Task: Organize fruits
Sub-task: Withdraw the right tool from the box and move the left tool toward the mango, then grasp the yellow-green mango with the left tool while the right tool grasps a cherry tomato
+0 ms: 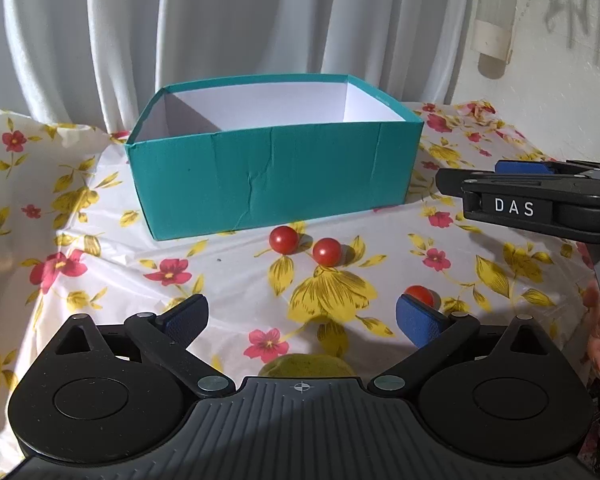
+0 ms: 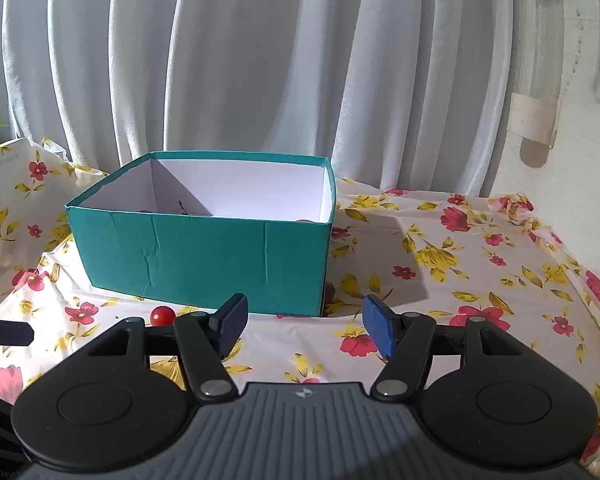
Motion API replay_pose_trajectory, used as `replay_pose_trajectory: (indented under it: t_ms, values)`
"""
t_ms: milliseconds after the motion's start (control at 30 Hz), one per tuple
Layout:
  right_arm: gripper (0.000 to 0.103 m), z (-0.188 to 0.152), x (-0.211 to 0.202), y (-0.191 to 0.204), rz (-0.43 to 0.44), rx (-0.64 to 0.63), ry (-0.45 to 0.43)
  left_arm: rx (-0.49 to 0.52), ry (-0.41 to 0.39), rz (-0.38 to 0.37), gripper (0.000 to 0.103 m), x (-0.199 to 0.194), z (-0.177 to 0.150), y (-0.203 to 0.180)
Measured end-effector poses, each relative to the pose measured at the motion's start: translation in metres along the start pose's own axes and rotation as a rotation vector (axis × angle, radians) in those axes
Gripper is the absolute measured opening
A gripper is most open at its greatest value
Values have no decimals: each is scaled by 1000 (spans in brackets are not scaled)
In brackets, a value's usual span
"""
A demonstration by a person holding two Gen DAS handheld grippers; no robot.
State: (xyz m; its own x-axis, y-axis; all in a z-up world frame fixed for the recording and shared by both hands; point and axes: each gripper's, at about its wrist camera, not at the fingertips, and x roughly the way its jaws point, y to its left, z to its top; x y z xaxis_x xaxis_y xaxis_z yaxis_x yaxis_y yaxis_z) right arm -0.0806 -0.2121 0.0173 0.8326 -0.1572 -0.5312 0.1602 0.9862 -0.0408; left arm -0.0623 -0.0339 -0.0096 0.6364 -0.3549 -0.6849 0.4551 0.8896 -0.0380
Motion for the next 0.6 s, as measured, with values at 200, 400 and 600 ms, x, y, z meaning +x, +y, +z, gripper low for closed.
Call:
replay_pose_trajectory:
  t_ms: [200, 400, 600]
  values:
    - [67, 0, -7, 0, -1, -9, -15, 21, 35, -3, 87, 2, -18, -5]
    - [67, -3, -10, 1, 9, -22, -10, 10, 69, 22, 85, 8, -31, -6]
    - [67, -4, -10, 5, 25, -35, -3, -3, 103, 21, 77, 17, -36, -6]
